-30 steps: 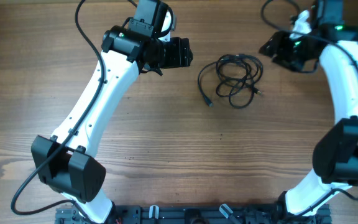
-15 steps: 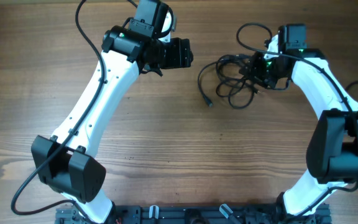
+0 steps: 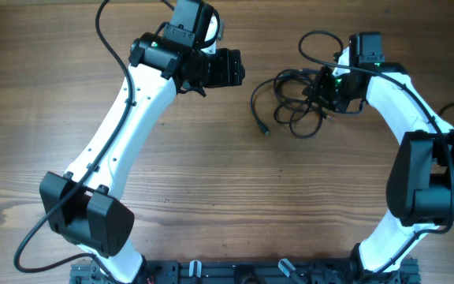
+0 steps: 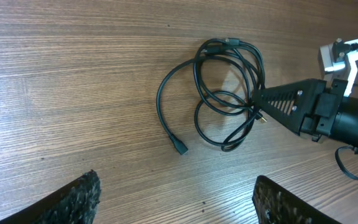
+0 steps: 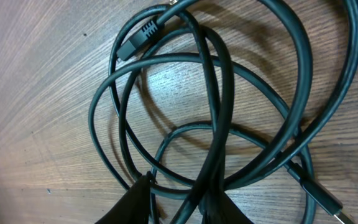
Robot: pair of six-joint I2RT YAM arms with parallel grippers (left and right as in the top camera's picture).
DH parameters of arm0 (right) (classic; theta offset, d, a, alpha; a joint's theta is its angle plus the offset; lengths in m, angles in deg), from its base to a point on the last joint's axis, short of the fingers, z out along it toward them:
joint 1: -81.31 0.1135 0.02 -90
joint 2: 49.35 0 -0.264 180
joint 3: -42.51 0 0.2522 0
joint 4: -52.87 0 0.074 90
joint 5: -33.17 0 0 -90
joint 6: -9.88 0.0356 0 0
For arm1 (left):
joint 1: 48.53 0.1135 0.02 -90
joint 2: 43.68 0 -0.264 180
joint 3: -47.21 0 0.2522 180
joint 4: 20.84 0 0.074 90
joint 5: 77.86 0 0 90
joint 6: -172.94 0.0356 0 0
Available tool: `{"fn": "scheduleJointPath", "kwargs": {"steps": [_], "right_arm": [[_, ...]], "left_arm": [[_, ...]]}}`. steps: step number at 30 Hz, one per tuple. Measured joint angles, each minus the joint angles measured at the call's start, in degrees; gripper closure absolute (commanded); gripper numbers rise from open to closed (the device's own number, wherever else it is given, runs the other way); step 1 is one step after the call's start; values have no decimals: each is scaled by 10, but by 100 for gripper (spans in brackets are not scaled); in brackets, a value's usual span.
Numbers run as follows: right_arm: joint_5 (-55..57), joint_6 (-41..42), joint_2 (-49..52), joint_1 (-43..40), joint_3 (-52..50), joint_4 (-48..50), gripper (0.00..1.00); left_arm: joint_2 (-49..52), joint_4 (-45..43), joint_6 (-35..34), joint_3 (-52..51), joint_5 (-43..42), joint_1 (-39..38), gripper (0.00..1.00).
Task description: Untangle cables
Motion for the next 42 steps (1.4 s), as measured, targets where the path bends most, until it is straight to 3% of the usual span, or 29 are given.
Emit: {"fn": "scheduleJointPath", "kwargs": {"steps": [5, 9, 17, 21, 28, 34, 36, 42], "right_arm": [[7, 0, 0, 5, 0, 6, 78], [23, 4, 14, 29, 0, 32, 96], [-24, -24, 13, 36, 11, 44, 96], [-62, -39, -64, 36, 48, 13, 96], [-78, -21, -292, 37, 103, 12, 96], [-45, -14, -310, 36, 103, -58, 96], [-40, -13, -298, 37, 103, -79, 96], [-41, -12, -279, 41, 103, -75, 96]], "left_arm": [[0, 0, 0, 0, 0, 0, 20], [0, 0, 0, 0, 0, 0, 20], [0, 0, 0, 0, 0, 0, 19], [0, 0, 0, 0, 0, 0, 19], [0, 0, 0, 0, 0, 0, 20], [0, -4, 2, 0, -3, 0, 18], [0, -19, 16, 0, -31, 0, 17], [0, -59, 103, 0, -219, 0, 15]]}}
